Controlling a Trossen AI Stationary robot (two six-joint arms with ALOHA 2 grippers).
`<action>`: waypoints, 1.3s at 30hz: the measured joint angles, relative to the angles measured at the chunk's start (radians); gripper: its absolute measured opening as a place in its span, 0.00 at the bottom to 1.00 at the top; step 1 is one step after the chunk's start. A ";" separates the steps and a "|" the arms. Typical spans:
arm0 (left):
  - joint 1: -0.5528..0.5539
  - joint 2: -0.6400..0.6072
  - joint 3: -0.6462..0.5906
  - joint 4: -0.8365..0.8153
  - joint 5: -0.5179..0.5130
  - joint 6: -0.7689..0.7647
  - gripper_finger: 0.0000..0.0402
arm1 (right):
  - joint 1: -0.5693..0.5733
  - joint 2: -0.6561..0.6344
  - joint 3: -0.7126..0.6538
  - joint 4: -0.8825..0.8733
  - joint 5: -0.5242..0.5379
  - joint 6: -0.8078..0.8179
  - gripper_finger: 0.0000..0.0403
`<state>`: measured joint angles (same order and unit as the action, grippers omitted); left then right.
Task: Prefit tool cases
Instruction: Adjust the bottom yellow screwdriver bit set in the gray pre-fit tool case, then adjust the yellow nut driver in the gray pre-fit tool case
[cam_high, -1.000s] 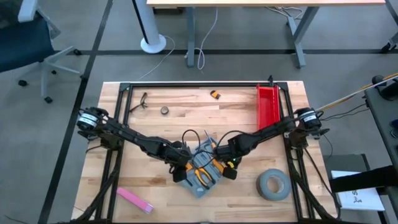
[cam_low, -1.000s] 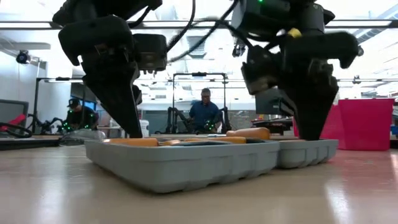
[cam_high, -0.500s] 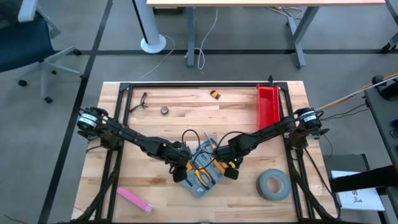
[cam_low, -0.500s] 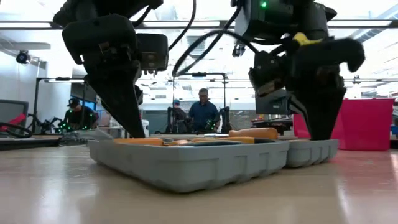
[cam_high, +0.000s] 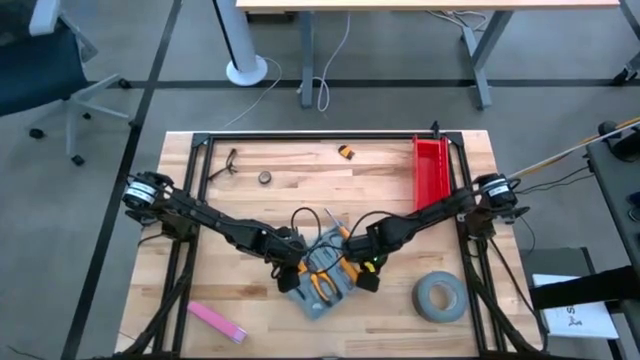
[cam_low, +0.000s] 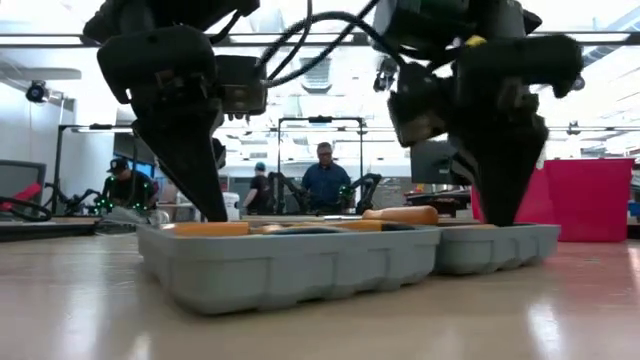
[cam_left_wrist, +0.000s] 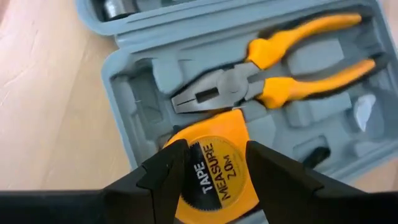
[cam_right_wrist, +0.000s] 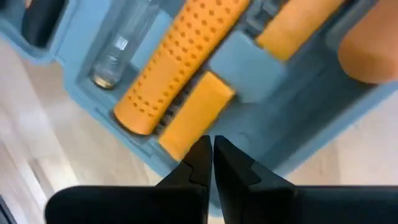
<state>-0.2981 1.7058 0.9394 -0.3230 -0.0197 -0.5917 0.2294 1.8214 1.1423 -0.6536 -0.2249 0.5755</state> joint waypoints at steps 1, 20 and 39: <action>0.000 0.000 0.000 0.003 0.000 -0.001 0.45 | 0.002 -0.001 0.001 -0.028 0.009 -0.007 0.00; 0.002 0.001 0.001 0.009 0.000 -0.009 0.45 | -0.012 -0.020 0.008 -0.101 0.052 0.003 0.00; 0.002 0.000 0.002 0.009 0.001 -0.012 0.44 | -0.014 -0.057 0.009 -0.113 0.096 0.000 0.00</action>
<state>-0.2966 1.7058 0.9409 -0.3141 -0.0185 -0.6041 0.2157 1.7639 1.1515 -0.7670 -0.1289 0.5751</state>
